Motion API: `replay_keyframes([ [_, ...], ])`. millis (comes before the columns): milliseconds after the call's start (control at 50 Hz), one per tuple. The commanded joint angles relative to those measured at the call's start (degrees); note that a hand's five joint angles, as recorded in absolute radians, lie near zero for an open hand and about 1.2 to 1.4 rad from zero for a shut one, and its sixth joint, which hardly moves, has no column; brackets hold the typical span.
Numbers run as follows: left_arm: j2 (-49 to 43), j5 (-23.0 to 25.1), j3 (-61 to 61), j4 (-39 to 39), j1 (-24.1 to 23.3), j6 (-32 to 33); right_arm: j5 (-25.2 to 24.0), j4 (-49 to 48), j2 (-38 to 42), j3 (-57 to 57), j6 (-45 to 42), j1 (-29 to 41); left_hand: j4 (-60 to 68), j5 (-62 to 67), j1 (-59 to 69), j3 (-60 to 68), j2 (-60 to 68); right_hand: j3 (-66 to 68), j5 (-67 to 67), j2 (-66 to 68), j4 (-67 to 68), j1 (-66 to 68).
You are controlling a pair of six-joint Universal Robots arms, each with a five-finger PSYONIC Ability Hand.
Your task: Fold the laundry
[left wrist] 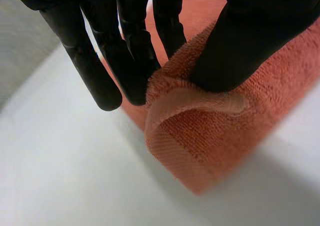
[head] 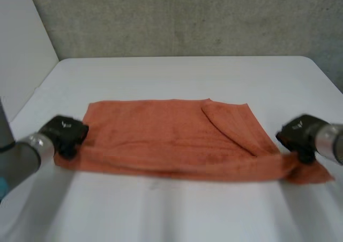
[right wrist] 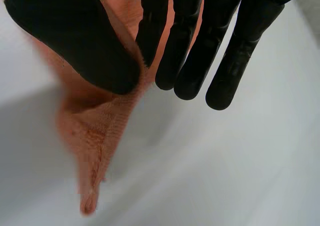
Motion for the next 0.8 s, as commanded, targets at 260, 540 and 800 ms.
replay_keyframes([
  [260, 0.12, -7.40, 40.02, 29.99, -2.95, -12.60, 6.47, -36.67, -7.37, -29.47, 23.83, 4.81, 11.71, 14.92, 16.96, 11.96, 11.56, 12.31, 13.66, 13.11, 11.91, 24.22],
  [540, -2.85, -6.52, 16.48, 30.08, -3.12, -13.04, 1.38, -37.20, -3.01, -8.64, 23.39, 5.69, 11.71, 14.92, 16.96, 11.96, 11.56, 12.31, 13.66, 13.11, 11.91, 24.22],
  [800, -12.62, -6.70, 9.52, 30.96, -3.39, -12.78, 1.99, -36.41, 13.63, -4.58, 19.78, 6.66, 11.71, 14.92, 16.96, 11.96, 11.56, 12.31, 13.66, 13.11, 11.91, 24.22],
])
